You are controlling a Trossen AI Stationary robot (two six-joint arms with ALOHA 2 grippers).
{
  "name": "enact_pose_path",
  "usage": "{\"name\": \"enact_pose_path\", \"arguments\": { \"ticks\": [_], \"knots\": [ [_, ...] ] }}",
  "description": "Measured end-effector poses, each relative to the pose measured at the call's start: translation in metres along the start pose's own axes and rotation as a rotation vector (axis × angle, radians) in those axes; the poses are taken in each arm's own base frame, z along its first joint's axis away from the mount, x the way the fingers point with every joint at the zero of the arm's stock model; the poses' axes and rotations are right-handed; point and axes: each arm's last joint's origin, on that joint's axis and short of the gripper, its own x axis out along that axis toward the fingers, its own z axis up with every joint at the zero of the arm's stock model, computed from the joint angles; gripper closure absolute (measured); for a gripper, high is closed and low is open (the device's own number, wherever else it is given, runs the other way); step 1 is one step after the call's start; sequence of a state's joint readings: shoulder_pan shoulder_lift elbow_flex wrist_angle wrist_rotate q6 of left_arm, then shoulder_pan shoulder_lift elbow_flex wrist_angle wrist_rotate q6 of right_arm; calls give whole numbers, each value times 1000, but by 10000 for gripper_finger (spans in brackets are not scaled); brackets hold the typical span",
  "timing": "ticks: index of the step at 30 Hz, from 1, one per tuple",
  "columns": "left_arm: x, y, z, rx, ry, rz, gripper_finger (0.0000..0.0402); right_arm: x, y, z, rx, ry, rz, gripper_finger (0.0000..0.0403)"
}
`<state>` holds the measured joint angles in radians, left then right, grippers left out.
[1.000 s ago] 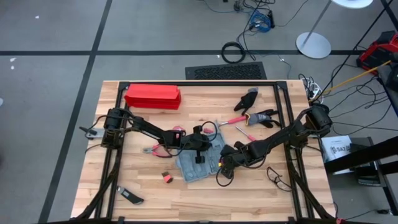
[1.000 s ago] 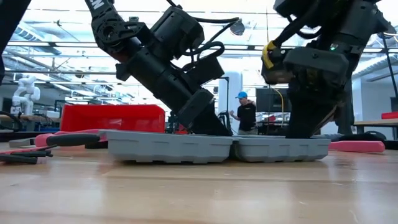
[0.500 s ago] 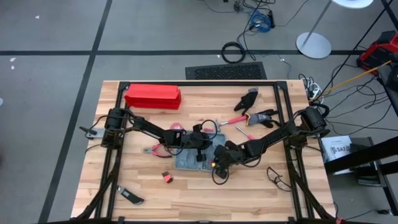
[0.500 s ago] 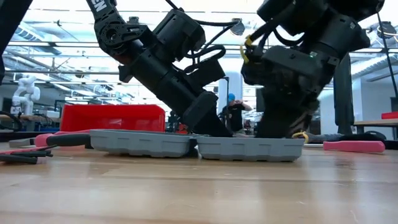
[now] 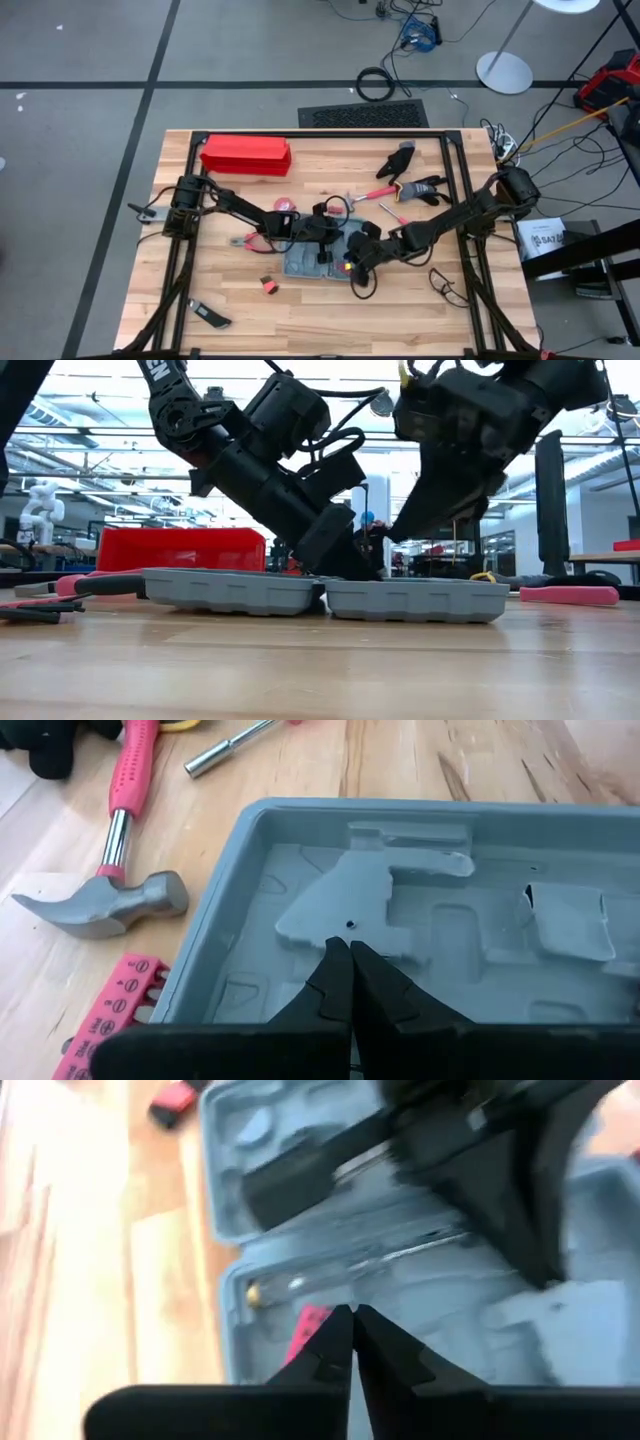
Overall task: Prefit tool cases
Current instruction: Remove the orange screwdriver bit set from the gray pre-fit tool case
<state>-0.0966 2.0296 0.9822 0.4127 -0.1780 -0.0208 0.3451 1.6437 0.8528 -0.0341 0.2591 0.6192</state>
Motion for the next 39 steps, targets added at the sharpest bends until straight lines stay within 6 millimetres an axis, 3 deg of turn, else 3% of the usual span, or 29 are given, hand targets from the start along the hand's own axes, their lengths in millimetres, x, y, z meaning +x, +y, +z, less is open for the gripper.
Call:
{"name": "enact_pose_path", "arguments": {
  "ticks": [14,26,30,36,39],
  "knots": [
    [0,2,0,0,2,7,402,25,3,-20,-33,104,31,249],
    [0,2,0,0,4,15,402,40,4,-26,-3,104,37,228],
    [0,2,0,1,4,17,402,44,0,-27,34,119,35,251],
    [0,2,0,1,3,17,402,45,-2,-26,36,141,54,377],
    [0,2,0,0,2,16,402,45,-2,-26,40,131,41,396]
  ]
}}
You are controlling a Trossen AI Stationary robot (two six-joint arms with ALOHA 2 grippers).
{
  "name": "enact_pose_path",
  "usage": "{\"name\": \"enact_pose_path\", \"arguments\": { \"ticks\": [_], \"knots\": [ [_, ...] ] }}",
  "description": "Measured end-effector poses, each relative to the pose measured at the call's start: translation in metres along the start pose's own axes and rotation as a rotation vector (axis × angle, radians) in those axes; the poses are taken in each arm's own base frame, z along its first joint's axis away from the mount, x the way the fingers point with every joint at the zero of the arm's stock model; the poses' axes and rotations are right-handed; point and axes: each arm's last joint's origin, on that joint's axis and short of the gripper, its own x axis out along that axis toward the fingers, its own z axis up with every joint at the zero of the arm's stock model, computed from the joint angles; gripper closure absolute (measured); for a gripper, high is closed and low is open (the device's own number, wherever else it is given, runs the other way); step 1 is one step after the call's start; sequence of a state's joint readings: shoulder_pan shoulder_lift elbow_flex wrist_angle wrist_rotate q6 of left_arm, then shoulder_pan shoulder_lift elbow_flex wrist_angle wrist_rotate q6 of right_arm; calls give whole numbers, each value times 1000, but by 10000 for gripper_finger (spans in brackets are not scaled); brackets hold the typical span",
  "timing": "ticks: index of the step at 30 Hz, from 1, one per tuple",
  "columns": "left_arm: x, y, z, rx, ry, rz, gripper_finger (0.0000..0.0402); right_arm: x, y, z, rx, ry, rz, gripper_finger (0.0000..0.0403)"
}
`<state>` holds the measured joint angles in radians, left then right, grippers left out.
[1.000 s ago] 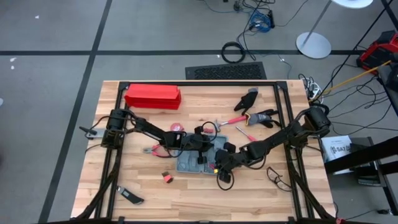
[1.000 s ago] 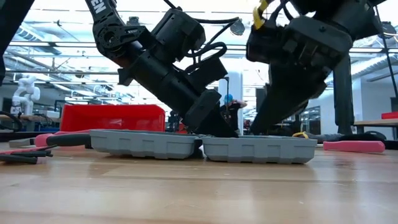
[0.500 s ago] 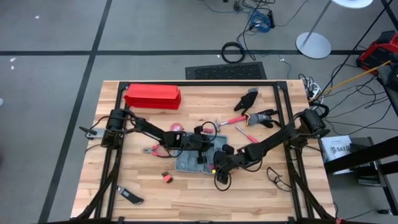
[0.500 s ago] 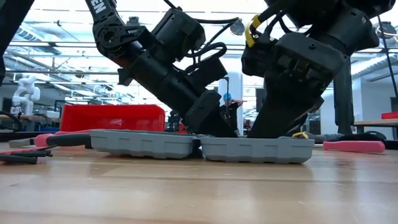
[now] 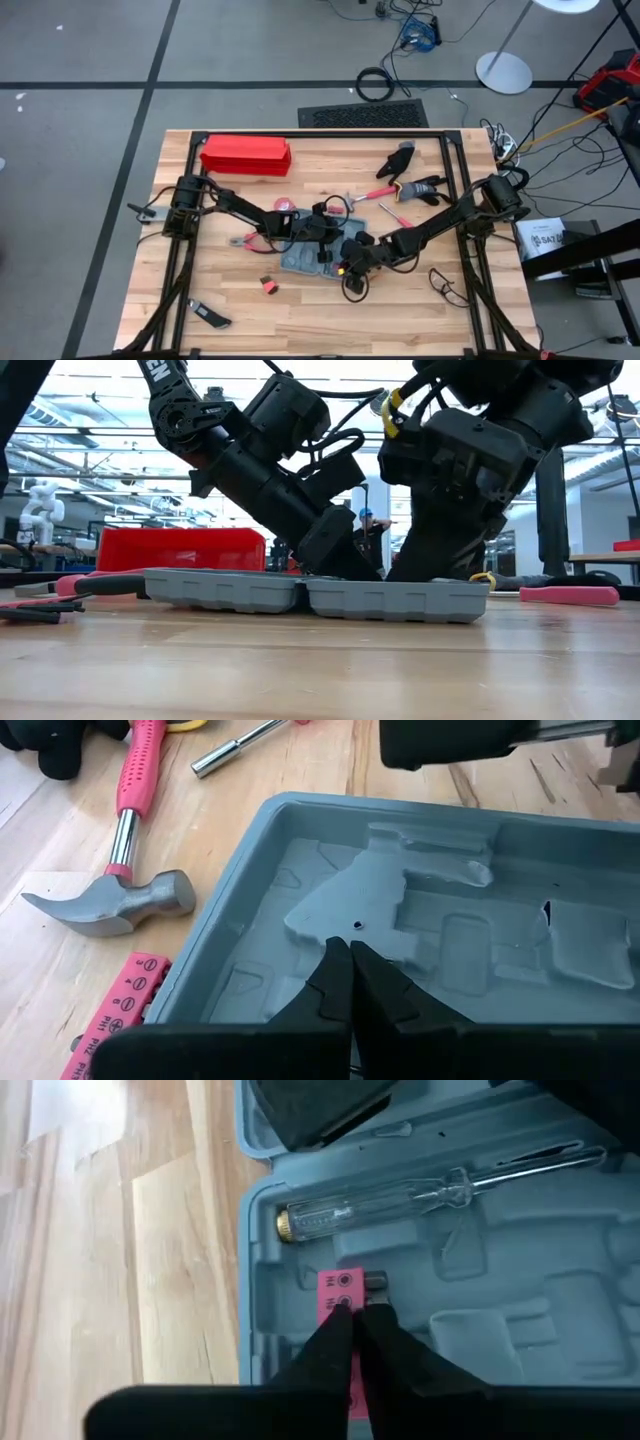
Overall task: Prefit tool cases
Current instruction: Remove the orange screwdriver bit set from the gray pre-fit tool case
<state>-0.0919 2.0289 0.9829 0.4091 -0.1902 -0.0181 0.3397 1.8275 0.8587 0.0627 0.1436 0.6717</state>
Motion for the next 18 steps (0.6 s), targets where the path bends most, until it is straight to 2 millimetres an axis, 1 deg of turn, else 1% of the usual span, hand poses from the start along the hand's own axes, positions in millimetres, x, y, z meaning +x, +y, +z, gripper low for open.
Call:
{"name": "enact_pose_path", "arguments": {
  "ticks": [6,10,13,18],
  "knots": [
    [0,0,0,-1,-2,0,402,-9,3,3,-29,-38,-4,402],
    [0,0,0,-1,-1,0,402,-11,6,5,-81,-28,51,396],
    [0,0,0,-1,-1,-3,402,-11,6,4,-90,-16,61,375],
    [0,0,0,-1,-1,-3,402,-11,6,3,-153,-1,65,317]
  ]
}}
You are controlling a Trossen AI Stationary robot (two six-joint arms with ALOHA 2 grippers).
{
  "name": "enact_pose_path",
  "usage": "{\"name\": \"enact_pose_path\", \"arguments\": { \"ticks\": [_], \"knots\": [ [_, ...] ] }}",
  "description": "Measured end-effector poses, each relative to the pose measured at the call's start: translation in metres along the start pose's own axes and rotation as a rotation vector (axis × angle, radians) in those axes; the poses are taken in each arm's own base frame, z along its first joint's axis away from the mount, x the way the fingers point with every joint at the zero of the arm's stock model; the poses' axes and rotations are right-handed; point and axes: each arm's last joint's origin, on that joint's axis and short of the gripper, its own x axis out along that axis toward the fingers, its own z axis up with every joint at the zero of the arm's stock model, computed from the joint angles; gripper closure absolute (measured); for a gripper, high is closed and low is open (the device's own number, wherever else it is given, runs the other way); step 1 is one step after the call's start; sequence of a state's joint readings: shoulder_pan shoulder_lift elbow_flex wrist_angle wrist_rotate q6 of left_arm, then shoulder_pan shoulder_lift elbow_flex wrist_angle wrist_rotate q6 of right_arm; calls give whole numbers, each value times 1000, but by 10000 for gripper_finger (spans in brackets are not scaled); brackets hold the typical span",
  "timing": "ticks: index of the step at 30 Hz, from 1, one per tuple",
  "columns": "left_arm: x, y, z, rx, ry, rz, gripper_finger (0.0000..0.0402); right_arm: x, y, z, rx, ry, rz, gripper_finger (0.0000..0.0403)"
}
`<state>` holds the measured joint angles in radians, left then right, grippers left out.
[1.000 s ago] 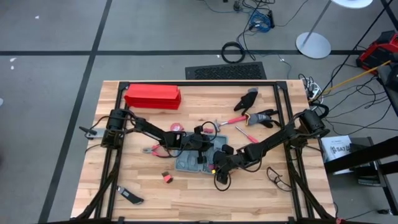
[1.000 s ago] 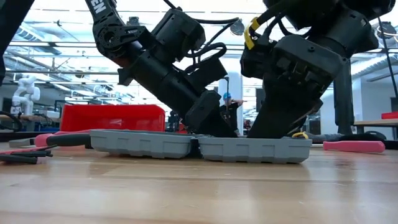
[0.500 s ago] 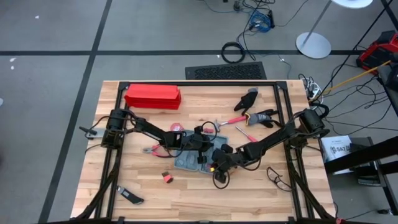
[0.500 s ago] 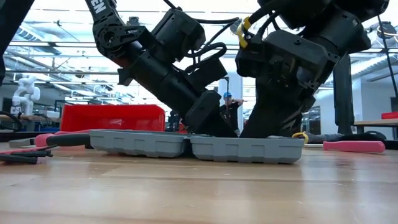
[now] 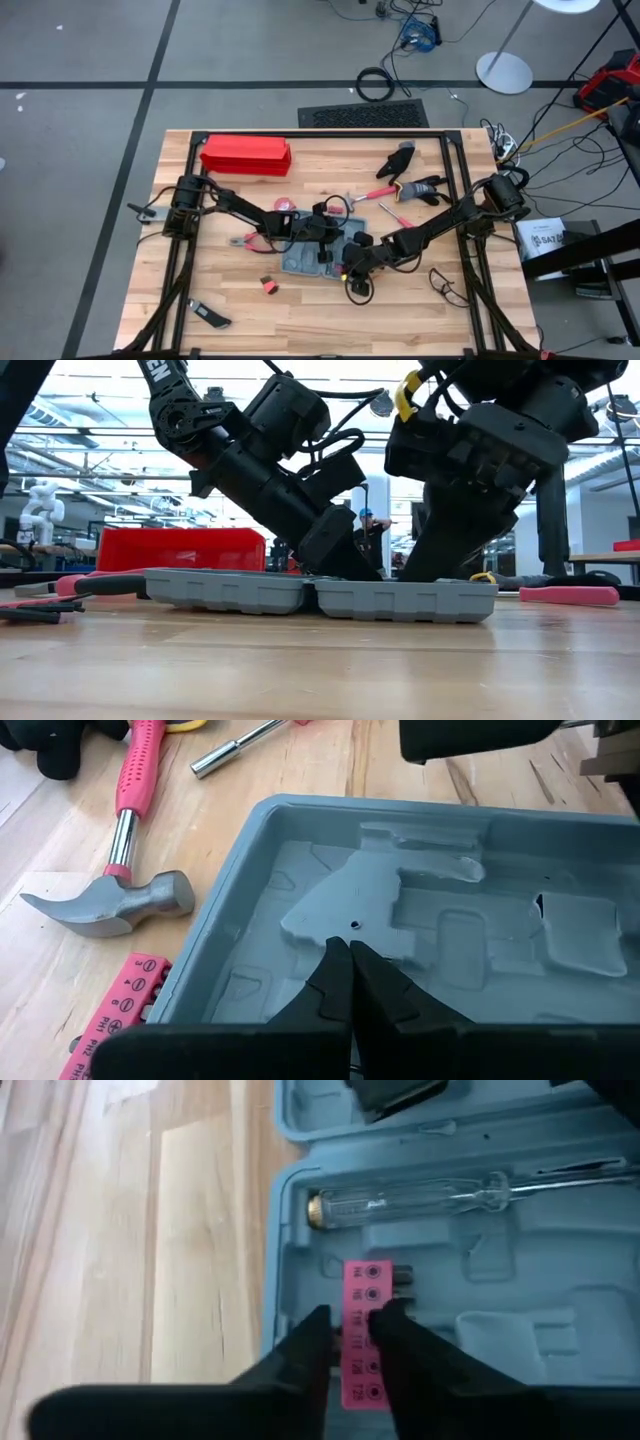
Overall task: Prefit tool cases
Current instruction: Remove the orange screwdriver bit set from the gray pre-fit tool case
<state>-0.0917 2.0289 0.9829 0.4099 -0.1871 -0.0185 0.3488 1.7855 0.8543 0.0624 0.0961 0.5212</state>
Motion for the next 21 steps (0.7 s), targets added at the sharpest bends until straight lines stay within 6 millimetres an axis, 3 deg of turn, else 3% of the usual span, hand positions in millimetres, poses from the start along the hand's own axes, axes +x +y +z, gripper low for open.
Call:
{"name": "enact_pose_path", "arguments": {
  "ticks": [6,10,13,17,21],
  "knots": [
    [0,0,0,0,0,0,402,5,-5,-8,-99,69,-54,243],
    [0,0,-1,0,5,1,402,18,-9,-17,-130,104,-98,222],
    [0,0,-1,1,9,5,402,24,-9,-18,-133,95,-103,235],
    [0,0,-1,0,4,4,402,25,-8,-18,-129,76,-117,310],
    [0,0,-1,0,4,4,402,25,-4,-20,-183,52,-155,317]
  ]
}}
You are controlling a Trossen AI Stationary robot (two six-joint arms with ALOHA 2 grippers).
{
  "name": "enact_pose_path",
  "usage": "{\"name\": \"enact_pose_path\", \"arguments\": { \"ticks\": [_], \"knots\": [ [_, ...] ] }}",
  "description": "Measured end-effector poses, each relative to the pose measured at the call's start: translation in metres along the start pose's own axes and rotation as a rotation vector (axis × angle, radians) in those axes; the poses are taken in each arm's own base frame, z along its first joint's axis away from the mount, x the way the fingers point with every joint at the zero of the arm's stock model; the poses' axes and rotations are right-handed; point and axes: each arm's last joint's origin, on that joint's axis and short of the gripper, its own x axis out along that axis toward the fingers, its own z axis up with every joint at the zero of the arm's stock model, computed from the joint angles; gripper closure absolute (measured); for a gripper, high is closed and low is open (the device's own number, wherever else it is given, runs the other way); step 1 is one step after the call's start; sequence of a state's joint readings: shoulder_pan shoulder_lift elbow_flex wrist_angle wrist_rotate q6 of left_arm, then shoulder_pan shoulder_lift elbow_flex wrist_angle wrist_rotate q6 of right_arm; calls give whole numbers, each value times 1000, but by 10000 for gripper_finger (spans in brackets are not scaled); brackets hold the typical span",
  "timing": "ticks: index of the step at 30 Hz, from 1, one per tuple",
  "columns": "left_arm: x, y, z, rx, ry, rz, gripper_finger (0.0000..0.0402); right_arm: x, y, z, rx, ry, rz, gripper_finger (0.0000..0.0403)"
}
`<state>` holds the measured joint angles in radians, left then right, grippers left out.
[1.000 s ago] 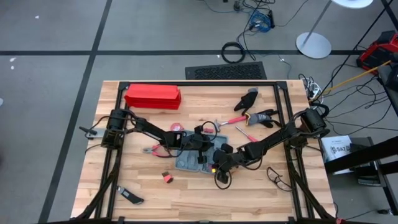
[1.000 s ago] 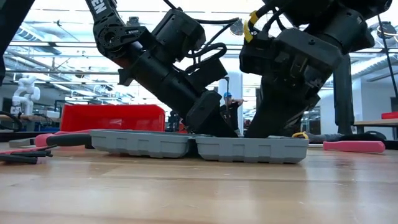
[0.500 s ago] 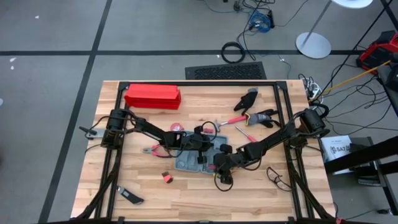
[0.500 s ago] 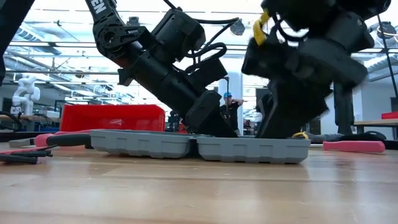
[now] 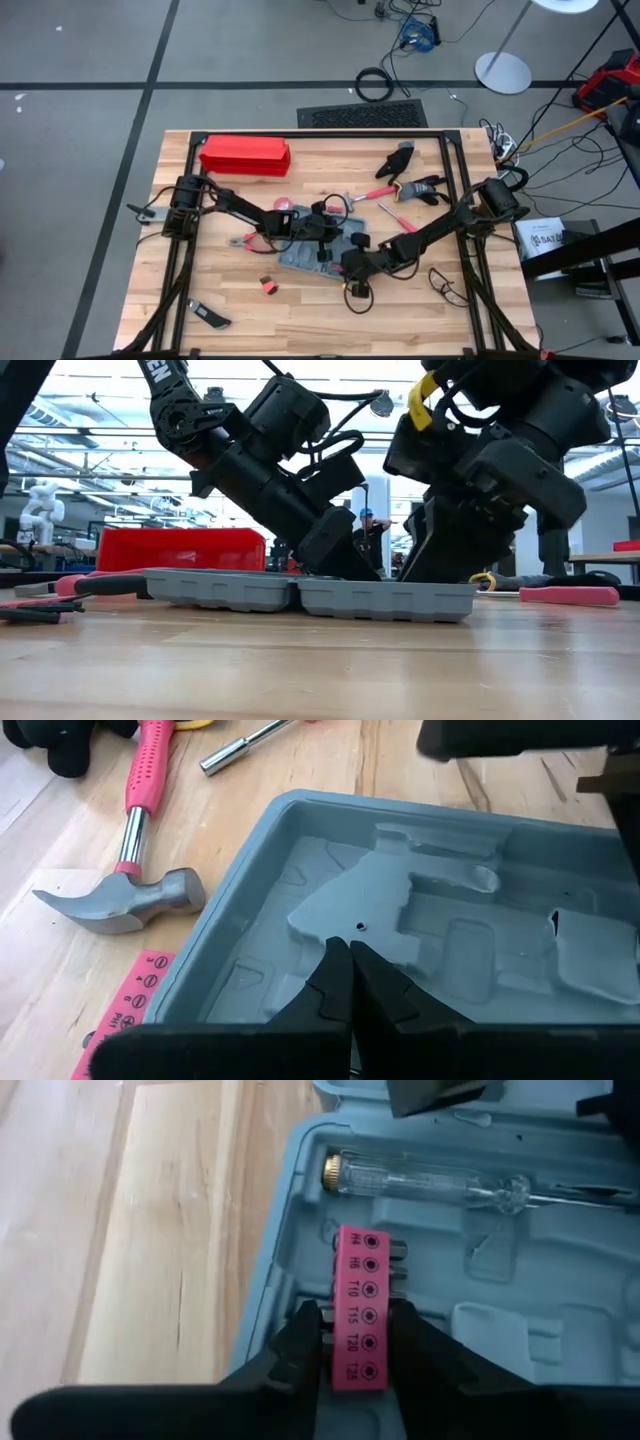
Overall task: Prefit tool cases
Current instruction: Remove the orange screwdriver bit set from the gray pre-fit tool case
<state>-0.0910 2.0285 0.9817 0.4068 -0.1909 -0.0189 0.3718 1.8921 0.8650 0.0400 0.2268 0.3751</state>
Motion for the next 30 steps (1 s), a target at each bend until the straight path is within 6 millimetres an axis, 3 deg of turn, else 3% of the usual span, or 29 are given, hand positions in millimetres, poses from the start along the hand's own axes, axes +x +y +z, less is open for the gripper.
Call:
{"name": "enact_pose_path", "arguments": {
  "ticks": [6,14,17,20,26,28,30],
  "knots": [
    [0,1,0,-1,-1,3,402,-8,10,-1,-31,-71,-89,317],
    [0,0,0,-2,-1,-1,402,-42,10,3,-54,-137,-236,317],
    [0,-1,0,0,-2,-12,402,-59,8,7,-6,-167,-295,317],
    [0,-1,0,0,-1,-17,402,-77,4,-1,33,-123,-356,317],
    [0,-1,0,0,-3,-15,402,-112,-17,-22,284,40,-499,315],
    [0,-1,0,1,-3,-11,402,-120,-20,-25,360,64,-505,281],
    [0,-1,0,6,-3,-9,402,-121,-20,-27,399,93,-491,222]
  ]
}}
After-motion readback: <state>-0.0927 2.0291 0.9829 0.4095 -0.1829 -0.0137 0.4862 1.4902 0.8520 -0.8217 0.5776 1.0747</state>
